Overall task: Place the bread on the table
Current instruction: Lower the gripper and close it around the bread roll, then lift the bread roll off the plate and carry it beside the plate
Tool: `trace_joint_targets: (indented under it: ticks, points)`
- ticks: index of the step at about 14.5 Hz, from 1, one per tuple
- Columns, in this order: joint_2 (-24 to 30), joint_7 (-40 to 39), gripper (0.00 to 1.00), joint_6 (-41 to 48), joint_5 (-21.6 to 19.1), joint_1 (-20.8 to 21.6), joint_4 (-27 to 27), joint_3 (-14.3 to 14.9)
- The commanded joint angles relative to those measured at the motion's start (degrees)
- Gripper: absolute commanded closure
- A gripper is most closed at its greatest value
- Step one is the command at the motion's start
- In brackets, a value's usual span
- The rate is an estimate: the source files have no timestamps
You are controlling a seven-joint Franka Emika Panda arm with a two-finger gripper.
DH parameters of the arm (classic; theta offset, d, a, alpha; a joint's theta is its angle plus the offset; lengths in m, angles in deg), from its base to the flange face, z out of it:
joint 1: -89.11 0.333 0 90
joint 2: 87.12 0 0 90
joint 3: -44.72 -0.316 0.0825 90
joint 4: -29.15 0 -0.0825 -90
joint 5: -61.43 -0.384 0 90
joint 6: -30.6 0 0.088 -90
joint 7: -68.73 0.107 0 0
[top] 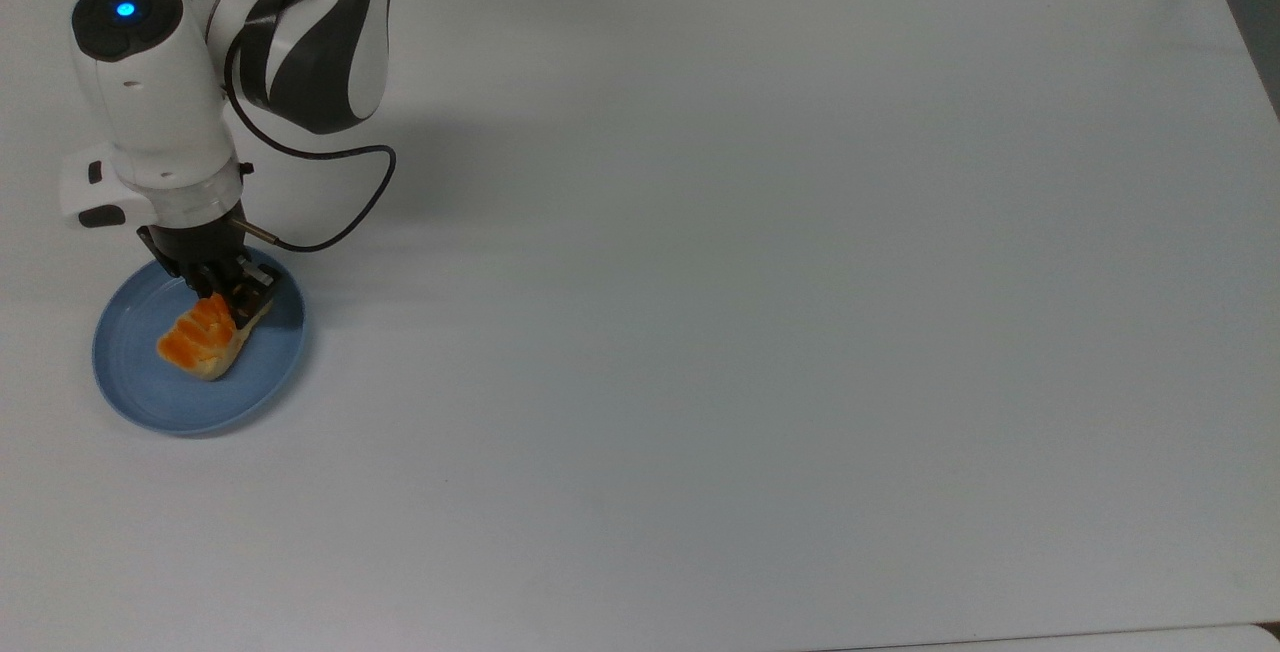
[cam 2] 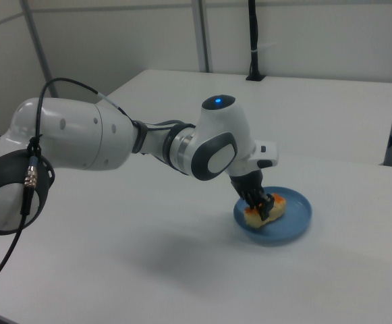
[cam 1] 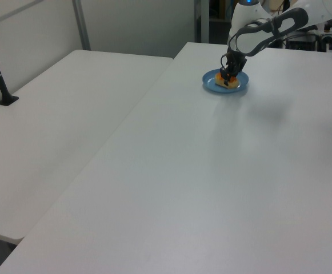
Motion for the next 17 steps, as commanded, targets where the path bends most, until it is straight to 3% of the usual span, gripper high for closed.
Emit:
trace_joint_targets:
  ticks: [1,5,8,11,15,17]
  points:
    - [5.15,-1.52,0.69,2.59,-0.28,0.02,1.36,0.16]
    - [12.35,-9.59,0.68,16.2,-0.81,0.28,1.18,-1.86]
    - [15.79,-18.12,0.67,25.18,-0.81,0.2,1.36,-6.33]
    - [17.28,-17.7,0.67,28.53,-0.37,0.64,1.53,-11.35]
    - [20.44,-18.04,0.67,31.0,0.25,-0.32,5.21,-11.54]
    - [22.81,-24.52,0.67,30.92,1.12,-3.91,8.72,-11.36]
